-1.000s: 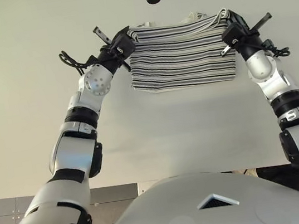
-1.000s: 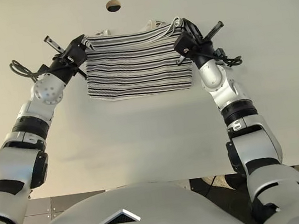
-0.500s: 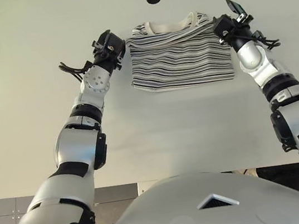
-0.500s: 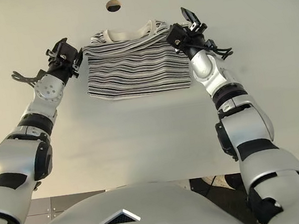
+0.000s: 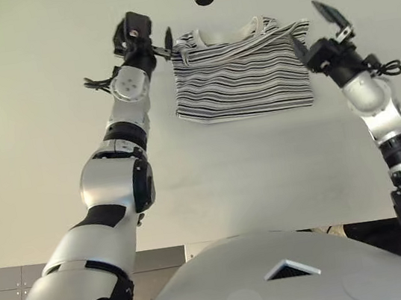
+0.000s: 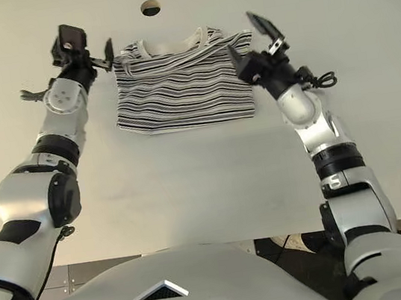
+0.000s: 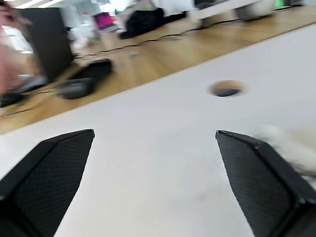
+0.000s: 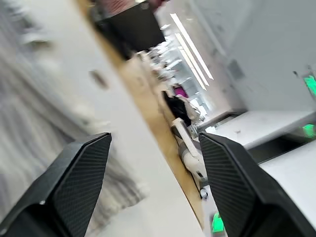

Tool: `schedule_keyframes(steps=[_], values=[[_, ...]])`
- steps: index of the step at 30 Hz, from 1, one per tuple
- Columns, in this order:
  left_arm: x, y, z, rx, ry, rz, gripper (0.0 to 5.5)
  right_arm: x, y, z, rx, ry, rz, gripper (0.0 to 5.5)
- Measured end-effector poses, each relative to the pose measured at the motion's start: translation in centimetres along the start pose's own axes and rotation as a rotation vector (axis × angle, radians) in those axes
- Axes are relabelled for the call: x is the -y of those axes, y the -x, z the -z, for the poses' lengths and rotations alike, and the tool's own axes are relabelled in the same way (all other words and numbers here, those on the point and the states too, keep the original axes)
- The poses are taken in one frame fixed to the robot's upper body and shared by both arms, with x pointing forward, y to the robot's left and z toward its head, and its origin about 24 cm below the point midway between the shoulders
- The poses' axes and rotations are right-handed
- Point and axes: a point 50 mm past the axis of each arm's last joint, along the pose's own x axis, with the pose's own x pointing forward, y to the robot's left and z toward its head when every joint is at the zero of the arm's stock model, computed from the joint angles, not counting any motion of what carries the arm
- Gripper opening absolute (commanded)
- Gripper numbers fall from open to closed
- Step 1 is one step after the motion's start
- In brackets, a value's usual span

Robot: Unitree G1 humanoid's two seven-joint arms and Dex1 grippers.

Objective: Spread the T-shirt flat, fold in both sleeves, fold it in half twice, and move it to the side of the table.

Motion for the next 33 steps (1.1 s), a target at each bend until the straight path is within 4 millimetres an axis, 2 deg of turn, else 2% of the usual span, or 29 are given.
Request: schedule_keyframes(steps=[2,5,7,9,13,15,18,20,22,24,26,29,30,33], values=[[-2.9,0.9,0.7,0.022,0.022,-0.142,4.52,-1.1,0.9,0.5,-0.026,0.1,-0.11,3.28],[-6.4,2.9,2.0,0.049,0.083,-0.315,4.52,-0.7,1.1,0.8,-0.022,0.212,-0.198,3.28],[-7.5,3.8,2.0,0.104,0.139,-0.386,4.52,-0.6,0.7,0.6,0.002,0.258,-0.246,3.28],[-7.9,4.8,1.6,0.181,0.179,-0.427,4.52,-0.5,0.3,0.5,0.017,0.288,-0.276,3.28],[-5.7,8.3,2.3,0.296,0.198,-0.436,4.52,-0.9,1.1,-1.5,0.128,0.337,-0.371,3.28],[-4.5,10.0,2.3,0.336,0.18,-0.424,4.52,-1.9,3.7,-3.9,0.249,0.316,-0.464,3.28],[-2.9,10.8,1.5,0.385,0.142,-0.376,4.52,-3.7,7.5,-7.8,0.392,0.258,-0.588,3.28],[-2.0,10.7,1.0,0.405,0.124,-0.347,4.52,-5.0,8.2,-10.2,0.47,0.211,-0.626,3.28],[-1.4,10.7,0.4,0.426,0.097,-0.33,4.52,-6.9,6.6,-13.0,0.556,0.168,-0.593,3.28],[-0.9,10.8,-0.1,0.458,0.043,-0.305,4.52,-8.4,3.4,-16.0,0.605,0.144,-0.519,3.28],[-0.2,11.2,-0.6,0.505,-0.05,-0.247,4.52,-8.5,1.3,-17.4,0.561,0.099,-0.431,3.28],[0.8,11.8,-1.5,0.575,-0.198,-0.146,4.52,-6.3,0.5,-17.2,0.498,0.057,-0.301,3.28],[1.5,12.1,-1.7,0.599,-0.263,-0.092,4.52,-5.1,0.9,-17.1,0.492,0.045,-0.247,3.28],[2.3,12.8,-2.0,0.625,-0.415,0.016,4.52,-3.4,1.6,-16.7,0.483,0.058,-0.197,3.28]])
